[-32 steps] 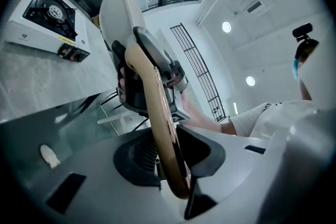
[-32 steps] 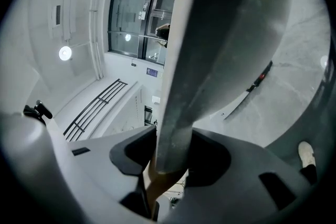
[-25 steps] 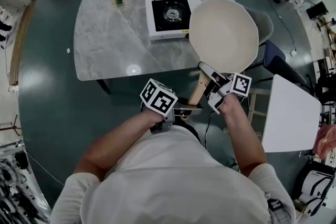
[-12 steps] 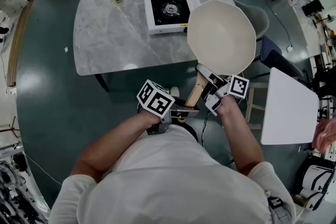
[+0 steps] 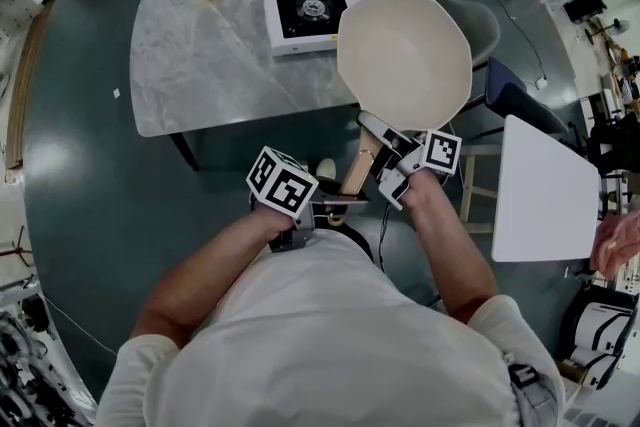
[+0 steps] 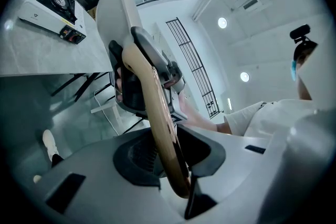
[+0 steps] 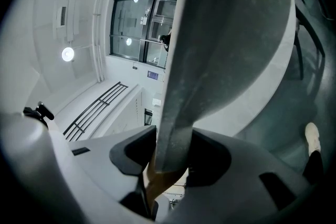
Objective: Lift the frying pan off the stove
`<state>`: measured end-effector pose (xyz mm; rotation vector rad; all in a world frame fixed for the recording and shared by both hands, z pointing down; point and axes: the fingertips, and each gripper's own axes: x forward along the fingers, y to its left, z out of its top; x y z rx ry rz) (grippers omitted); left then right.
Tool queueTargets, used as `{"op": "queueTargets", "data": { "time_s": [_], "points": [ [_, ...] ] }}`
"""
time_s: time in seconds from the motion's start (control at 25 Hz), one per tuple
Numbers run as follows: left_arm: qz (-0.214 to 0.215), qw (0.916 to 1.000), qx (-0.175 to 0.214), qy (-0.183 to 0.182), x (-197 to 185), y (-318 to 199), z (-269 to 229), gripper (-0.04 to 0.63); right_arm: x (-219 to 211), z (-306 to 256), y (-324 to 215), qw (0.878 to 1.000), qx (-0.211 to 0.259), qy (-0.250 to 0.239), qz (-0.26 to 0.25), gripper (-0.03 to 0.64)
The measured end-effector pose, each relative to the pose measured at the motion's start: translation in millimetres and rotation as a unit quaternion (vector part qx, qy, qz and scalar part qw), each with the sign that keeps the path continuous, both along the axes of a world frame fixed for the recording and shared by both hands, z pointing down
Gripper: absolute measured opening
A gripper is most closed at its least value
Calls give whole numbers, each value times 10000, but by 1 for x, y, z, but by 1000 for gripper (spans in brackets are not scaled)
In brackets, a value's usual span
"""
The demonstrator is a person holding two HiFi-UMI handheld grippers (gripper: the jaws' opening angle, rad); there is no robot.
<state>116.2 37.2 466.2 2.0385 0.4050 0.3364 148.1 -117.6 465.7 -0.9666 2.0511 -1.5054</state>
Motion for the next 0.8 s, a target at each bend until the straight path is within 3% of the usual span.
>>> {"op": "queueTargets", "data": {
  "time_s": [0.8],
  "points": [
    [43, 10000, 24, 60, -1, 1, -1, 120, -2, 2, 1, 10000, -20, -29, -40, 172]
  ]
}}
